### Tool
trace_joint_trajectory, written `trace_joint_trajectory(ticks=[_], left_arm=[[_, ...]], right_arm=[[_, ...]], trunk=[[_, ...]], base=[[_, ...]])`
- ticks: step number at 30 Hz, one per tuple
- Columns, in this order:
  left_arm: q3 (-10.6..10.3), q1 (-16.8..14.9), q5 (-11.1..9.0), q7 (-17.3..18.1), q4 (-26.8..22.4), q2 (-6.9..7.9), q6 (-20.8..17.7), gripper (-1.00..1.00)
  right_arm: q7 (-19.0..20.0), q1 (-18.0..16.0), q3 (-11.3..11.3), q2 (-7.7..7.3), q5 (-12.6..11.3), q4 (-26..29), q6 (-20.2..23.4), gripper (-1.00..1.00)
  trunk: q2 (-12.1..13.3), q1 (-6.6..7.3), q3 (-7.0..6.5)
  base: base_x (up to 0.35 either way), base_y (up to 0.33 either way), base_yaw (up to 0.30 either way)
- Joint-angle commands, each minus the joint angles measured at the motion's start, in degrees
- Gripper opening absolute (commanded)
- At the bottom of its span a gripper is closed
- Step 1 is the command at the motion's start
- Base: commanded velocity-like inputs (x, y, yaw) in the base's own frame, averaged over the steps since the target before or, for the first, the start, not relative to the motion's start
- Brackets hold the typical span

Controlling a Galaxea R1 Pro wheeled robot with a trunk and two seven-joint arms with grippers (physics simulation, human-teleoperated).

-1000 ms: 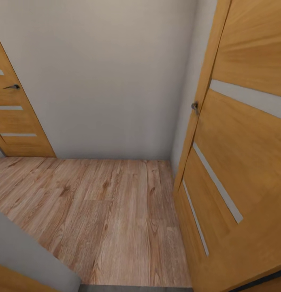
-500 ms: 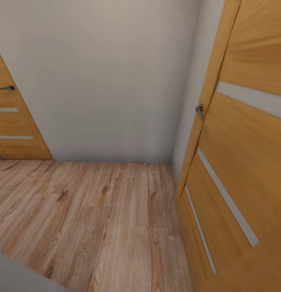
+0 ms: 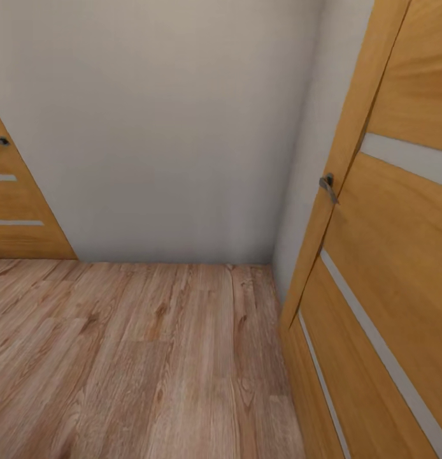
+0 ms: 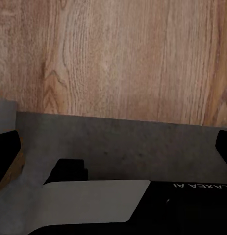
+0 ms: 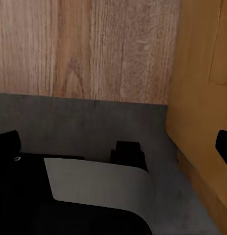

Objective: Move the two storage containers from the living room to the garage. In the garage, place one container on the floor and stack the other container on top of it (either order is fine).

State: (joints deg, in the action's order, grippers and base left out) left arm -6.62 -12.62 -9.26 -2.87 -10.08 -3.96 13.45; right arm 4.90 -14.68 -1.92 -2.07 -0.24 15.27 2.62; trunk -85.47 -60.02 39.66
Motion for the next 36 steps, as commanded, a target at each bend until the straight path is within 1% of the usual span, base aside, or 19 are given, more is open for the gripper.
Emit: trace_joint_trajectory(ticks=[1, 6, 11, 36], left_arm=[[-0.5, -0.03, -0.46, -0.3, 0.05, 0.01, 0.2, 1.0], [-0.5, -0.03, -0.44, -0.3, 0.04, 0.0, 0.2, 1.0], [-0.5, -0.03, -0.42, -0.3, -0.01, 0.0, 0.19, 1.0], [-0.58, -0.03, -0.41, -0.3, -0.03, 0.0, 0.26, 1.0]], right_arm=[[0.11, 0.0, -0.19, -0.04, -0.02, 0.11, 0.28, 1.0], [0.11, 0.0, -0.19, -0.04, -0.02, 0.11, 0.28, 1.0], [0.11, 0.0, -0.19, -0.04, -0.02, 0.11, 0.28, 1.0], [0.11, 0.0, -0.19, -0.04, -0.02, 0.11, 0.28, 1.0]], trunk=[[-0.02, -0.03, 0.05], [-0.02, -0.03, 0.05], [-0.02, -0.03, 0.05], [-0.02, -0.03, 0.05]], base=[[0.29, -0.024, 0.0], [0.24, 0.016, 0.0], [0.087, 0.005, 0.0], [0.007, 0.024, 0.0]])
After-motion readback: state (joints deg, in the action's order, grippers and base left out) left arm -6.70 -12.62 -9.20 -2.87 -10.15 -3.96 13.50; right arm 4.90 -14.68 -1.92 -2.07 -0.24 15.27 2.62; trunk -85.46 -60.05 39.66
